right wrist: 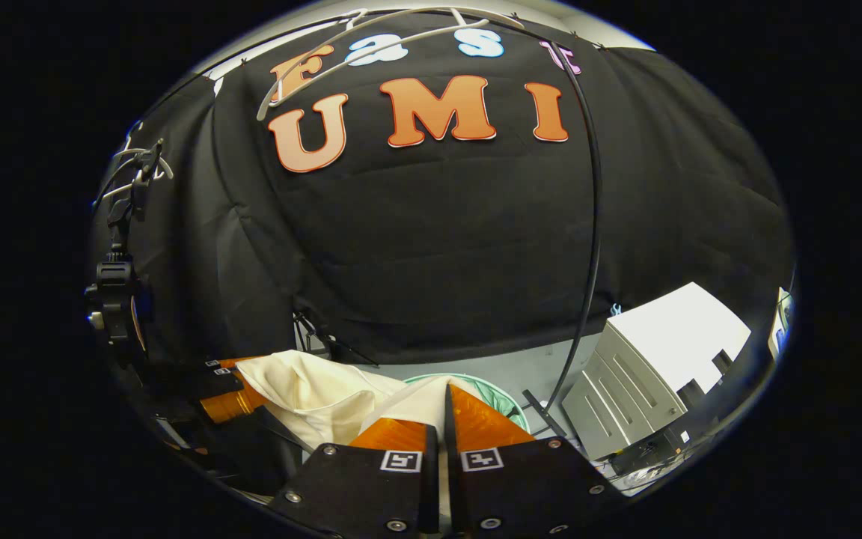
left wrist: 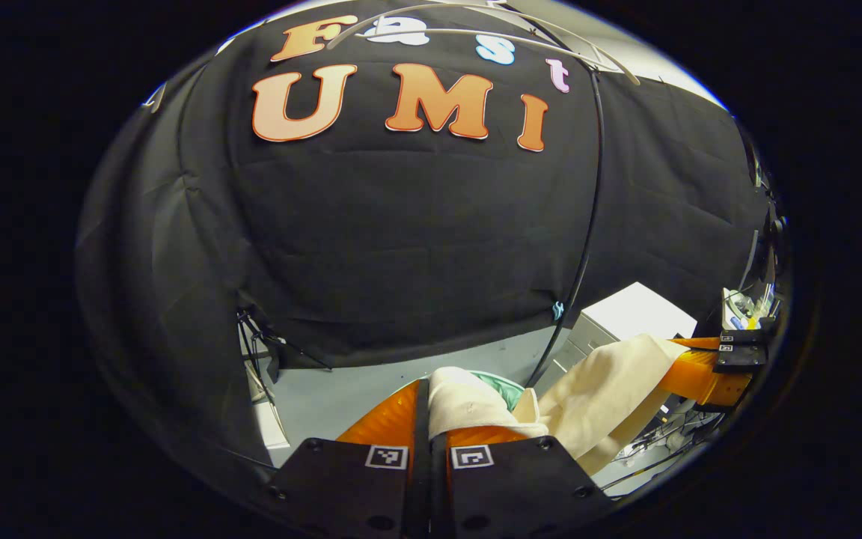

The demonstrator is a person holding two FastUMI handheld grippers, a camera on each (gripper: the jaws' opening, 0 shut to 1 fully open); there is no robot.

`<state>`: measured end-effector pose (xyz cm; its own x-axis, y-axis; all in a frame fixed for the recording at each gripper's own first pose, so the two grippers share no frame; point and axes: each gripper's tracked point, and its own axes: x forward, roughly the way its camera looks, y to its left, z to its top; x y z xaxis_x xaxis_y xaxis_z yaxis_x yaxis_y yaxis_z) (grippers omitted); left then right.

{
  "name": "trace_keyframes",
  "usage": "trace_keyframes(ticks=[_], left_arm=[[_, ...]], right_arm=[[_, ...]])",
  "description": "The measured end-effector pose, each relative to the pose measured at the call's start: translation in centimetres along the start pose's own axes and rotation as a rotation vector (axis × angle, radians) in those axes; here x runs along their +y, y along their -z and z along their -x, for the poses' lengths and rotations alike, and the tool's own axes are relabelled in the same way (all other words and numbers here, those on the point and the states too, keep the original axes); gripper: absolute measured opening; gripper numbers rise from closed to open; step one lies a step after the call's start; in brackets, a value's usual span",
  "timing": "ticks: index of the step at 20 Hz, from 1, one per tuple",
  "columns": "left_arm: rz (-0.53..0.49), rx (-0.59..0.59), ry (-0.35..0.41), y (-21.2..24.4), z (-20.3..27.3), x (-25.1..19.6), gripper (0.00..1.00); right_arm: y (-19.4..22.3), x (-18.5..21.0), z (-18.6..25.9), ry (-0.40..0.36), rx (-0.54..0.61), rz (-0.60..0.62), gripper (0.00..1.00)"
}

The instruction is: Grasp the clothes on the hanger with both hands and then place them into the laundry hamper below.

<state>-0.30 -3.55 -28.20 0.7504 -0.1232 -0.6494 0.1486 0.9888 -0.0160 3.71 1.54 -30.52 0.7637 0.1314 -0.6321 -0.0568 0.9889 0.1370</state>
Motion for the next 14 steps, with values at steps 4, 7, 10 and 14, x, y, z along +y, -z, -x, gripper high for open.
trace_keyframes(ticks=[4, 7, 10, 14], left_arm=[[-0.048, 0.048, -0.041, 1.1, -0.2, 0.8, 0.38], [-0.043, 0.084, -0.031, 2.0, -0.4, 0.7, 0.82], [-0.024, 0.092, -0.027, 2.2, -0.1, 1.0, 0.83], [-0.029, 0.073, -0.027, 2.0, 0.5, 1.3, 0.86]], right_arm=[[2.7, -0.6, 0.8, 0.028, 0.06, 0.007, 0.46], [4.9, 0.0, 0.9, -0.005, 0.12, -0.02, 0.63], [5.1, 0.3, 1.1, -0.007, 0.126, -0.046, 0.77], [4.7, 0.5, 1.5, -0.005, 0.112, -0.039, 0.83]])
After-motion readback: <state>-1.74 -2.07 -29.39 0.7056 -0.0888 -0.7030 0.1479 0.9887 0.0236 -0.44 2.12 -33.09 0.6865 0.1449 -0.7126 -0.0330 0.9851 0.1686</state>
